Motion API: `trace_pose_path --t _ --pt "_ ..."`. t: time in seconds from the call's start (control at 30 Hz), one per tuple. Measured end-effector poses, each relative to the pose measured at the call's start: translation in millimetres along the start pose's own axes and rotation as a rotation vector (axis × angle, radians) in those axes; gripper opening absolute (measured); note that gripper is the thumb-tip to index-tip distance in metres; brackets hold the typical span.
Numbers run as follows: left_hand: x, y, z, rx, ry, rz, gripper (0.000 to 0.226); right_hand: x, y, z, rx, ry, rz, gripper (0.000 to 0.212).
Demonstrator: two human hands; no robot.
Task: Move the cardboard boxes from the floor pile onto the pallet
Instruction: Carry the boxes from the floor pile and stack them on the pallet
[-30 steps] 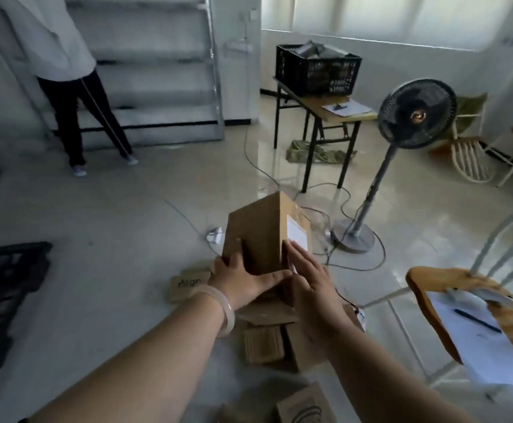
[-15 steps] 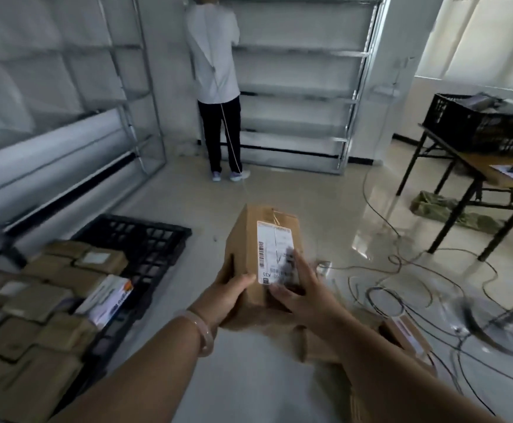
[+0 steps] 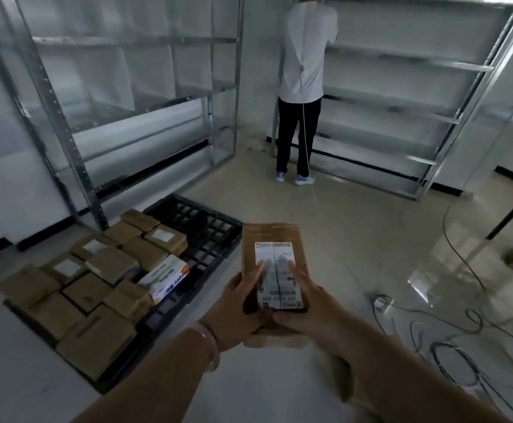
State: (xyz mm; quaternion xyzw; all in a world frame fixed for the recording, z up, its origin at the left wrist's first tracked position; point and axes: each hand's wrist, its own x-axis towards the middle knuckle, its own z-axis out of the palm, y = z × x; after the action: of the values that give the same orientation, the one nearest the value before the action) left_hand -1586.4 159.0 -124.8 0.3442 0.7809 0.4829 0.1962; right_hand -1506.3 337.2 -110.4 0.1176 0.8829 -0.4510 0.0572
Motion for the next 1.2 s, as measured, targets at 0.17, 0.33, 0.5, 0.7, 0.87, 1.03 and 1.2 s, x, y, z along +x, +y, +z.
trace_pose_path --t 0.17,0.33,0.5,0.7,0.87,1.03,1.2 --pt "43.7 -31.5 -11.7 0.088 0.070 -0.037 0.093 60.9 20.3 -6.4 0.019 -0.088 -0.055 0.111" --pt "109.3 -46.3 -21.6 0.100 0.098 -0.149 0.092 128.8 34.6 -36.6 0.037 -0.134 -0.093 0.112" --pt "178.3 -48.8 -28.4 0.047 0.208 -0.235 0.086 198.7 35.7 -76.3 0.013 -0.239 -0.119 0.108" --pt "228.4 -79.6 -57.6 0.035 0.306 -0.332 0.086 285.9 23.9 -83.9 -0.043 -0.343 -0.157 0.107" --pt "261.2 -128.7 -112.9 0.054 0.358 -0.377 0.085 368.8 3.5 -50.9 -0.034 -0.403 -0.188 0.107" --pt "297.7 -178.0 -186.4 0.005 0.398 -0.388 0.087 463.1 -34.3 -21.1 -0.084 -0.432 -0.182 0.106" --pt "347.3 -215.6 -267.8 -0.054 0.377 -0.371 0.086 547.1 -73.4 -1.1 -0.067 -0.404 -0.166 0.107"
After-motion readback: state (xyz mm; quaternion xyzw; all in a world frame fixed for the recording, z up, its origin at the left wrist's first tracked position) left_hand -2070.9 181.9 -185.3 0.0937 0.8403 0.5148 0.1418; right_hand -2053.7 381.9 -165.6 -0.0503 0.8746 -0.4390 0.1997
